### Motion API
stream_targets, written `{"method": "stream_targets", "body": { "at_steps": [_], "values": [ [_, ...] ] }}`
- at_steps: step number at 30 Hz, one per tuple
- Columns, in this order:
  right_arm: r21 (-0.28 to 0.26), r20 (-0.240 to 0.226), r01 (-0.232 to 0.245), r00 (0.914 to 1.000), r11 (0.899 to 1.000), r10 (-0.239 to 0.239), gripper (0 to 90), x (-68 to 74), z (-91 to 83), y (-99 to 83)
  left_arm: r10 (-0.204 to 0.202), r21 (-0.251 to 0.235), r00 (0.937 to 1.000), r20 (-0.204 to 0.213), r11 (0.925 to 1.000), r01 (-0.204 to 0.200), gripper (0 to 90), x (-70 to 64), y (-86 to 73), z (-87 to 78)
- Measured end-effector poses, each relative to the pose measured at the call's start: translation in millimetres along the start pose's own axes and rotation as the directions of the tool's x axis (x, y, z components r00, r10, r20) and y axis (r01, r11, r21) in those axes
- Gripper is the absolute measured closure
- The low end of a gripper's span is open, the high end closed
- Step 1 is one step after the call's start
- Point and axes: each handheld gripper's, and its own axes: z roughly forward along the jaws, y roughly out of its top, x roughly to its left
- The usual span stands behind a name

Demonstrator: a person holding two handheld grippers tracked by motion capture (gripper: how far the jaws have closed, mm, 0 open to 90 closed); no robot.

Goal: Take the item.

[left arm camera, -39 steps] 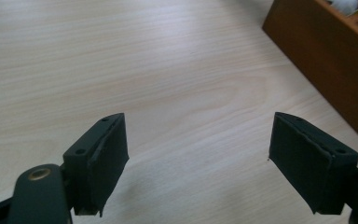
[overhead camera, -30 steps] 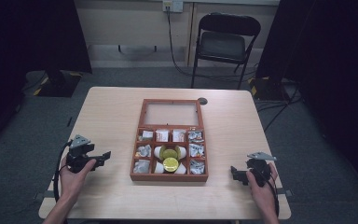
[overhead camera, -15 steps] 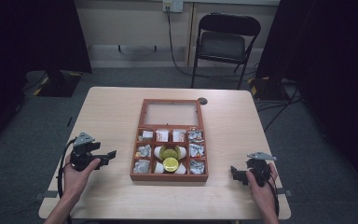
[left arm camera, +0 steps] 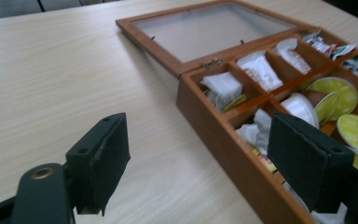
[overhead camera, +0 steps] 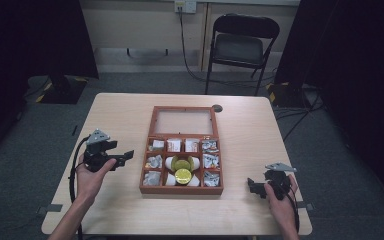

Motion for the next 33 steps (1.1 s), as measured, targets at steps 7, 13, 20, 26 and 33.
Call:
{"method": "stream_targets", "body": {
  "at_steps": [7, 13, 20, 26, 33],
  "values": [
    [0.0, -0.001, 0.0, 1.0, 1.0, 0.0, 0.0, 0.0, 0.0, 0.0, 0.036, 0.01, 0.9993, 0.012, 0.9993, -0.036, 20.6, -12.1, 8.5, 12.1],
    [0.0, 0.0, 0.0, 1.0, 1.0, 0.0, 0.0, 0.0, 0.0, 0.0, 0.057, -0.003, 0.9968, 0.055, 0.9984, -0.057, 21.3, -24.0, 21.8, 18.6],
    [0.0, -0.001, 0.0, 1.0, 1.0, 0.0, 0.0, 0.0, 0.0, 0.0, 0.053, -0.016, 0.9947, 0.088, 0.9986, -0.051, 21.9, -34.3, 28.5, 25.6],
    [0.0, -0.001, 0.001, 1.0, 1.0, -0.001, 0.0, 0.0, 0.0, 0.0, 0.057, -0.003, 0.9912, 0.119, 0.9983, -0.058, 22.4, -42.0, 30.5, 31.0],
    [0.0, 0.0, 0.0, 1.0, 1.0, 0.0, 0.0, 0.0, 0.0, 0.0, 0.079, 0.017, 0.9855, 0.15, 0.9964, -0.083, 24.7, -55.5, 30.5, 40.7]
  ]
}}
